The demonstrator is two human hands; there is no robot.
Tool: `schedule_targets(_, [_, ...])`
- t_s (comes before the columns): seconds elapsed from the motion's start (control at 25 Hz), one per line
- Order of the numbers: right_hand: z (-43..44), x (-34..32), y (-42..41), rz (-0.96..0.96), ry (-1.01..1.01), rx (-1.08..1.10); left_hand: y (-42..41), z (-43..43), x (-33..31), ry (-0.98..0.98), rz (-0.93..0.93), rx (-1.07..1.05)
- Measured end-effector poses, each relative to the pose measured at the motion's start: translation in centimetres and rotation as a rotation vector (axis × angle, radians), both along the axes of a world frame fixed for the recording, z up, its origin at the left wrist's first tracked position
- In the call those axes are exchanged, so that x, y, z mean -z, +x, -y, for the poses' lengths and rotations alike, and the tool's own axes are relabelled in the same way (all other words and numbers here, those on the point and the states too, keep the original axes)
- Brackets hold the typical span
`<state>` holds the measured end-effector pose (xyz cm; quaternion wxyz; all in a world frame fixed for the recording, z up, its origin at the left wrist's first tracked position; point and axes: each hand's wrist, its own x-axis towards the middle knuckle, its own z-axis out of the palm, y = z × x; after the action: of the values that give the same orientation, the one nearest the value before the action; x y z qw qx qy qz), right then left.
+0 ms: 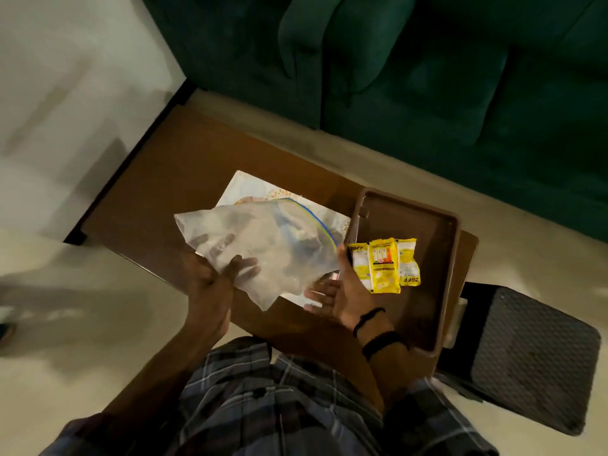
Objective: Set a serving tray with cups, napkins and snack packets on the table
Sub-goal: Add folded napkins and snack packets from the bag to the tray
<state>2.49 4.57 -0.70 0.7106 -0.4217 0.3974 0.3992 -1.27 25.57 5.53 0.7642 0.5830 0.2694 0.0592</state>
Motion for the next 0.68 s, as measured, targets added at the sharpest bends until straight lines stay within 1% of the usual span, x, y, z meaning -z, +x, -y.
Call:
schedule_targets(0.04, [-1.4, -1.2, -0.5, 0.073, 0.072, -0.034, 0.3, -0.2, -0.1, -0.002, -0.002, 0.012])
schedule_targets(0.12, [-3.4, -2.5, -0.8, 0.261, 0.11, -0.001, 0.5, -0.7, -0.6, 0.007, -0.004, 0.04])
schedule_targets(0.2, [-4.3, -3.4, 0.1, 0.409, 0.059, 0.069, 0.1, -1.9, -1.1, 0.026, -0.031, 0.051])
schedule_targets(0.28, [-4.3, -4.0, 1.2, 0.506, 0.03, 0.148, -0.2, -3.3, -1.4, 0.045, -0.136, 0.005])
schedule_targets(0.36, [-4.7, -4.2, 2.1, 0.595, 0.058, 0.189, -0.5, -5.6, -1.2, 0.094, -0.239, -0.082])
schedule_targets(0.44, [-5.2, -4.6, 2.6, 0.633, 0.126, 0.205, -0.4, -8.3, -1.3, 0.194, -0.278, -0.14])
schedule_targets(0.52, [-5.9, -5.1, 2.9, 0.638, 0.197, 0.156, 0.3, -10.9, -1.7, 0.229, -0.25, -0.124])
schedule_targets(0.6, [-6.5, -5.6, 3.0, 0.609, 0.214, 0.073, 2.1, -12.9, -2.2, 0.194, -0.266, -0.009])
schedule_targets(0.68, [-7.3, -5.8, 3.0, 0.578, 0.197, 0.0, 4.2, -14.4, -2.6, 0.145, -0.345, 0.161])
